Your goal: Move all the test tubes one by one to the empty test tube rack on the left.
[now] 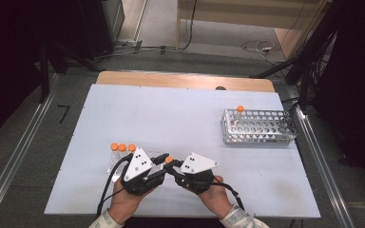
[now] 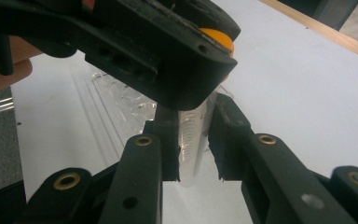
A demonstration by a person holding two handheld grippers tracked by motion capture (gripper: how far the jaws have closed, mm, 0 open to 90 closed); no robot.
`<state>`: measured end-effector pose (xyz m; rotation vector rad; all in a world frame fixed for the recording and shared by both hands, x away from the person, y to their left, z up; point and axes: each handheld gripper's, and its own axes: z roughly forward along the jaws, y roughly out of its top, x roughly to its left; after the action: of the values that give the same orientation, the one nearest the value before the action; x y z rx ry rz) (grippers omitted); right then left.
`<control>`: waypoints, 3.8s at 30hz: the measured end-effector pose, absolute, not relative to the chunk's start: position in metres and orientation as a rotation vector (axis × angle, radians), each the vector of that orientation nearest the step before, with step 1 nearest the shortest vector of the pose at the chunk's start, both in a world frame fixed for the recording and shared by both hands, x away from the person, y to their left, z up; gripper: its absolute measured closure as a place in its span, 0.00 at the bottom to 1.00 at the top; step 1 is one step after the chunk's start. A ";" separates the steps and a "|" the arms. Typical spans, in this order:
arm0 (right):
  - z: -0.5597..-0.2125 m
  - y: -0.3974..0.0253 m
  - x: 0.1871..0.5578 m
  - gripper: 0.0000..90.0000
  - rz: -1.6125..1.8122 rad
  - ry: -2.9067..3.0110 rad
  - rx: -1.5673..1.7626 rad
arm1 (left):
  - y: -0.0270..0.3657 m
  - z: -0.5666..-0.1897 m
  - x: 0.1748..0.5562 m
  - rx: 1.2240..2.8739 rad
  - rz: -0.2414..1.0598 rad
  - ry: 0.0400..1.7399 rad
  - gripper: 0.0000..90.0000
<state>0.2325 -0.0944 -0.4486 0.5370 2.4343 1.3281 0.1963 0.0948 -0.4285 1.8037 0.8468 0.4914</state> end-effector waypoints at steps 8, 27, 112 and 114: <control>-0.448 -0.095 0.233 0.79 1.337 2.433 0.540 | 0.094 -0.428 0.195 1.792 0.511 0.847 0.78; -0.446 -0.093 0.233 0.36 1.349 2.465 0.569 | 0.111 -0.411 0.195 1.683 0.545 0.863 0.79; -0.445 -0.097 0.237 0.33 1.340 2.451 0.607 | 0.151 -0.410 0.210 1.718 0.619 1.109 0.44; -0.444 -0.098 0.238 0.33 1.340 2.445 0.607 | 0.151 -0.410 0.210 1.705 0.616 1.118 0.40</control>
<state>0.2381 -0.0978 -0.4441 0.6066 2.4454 1.3398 0.2103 0.1512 -0.4101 1.7053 1.1183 0.6161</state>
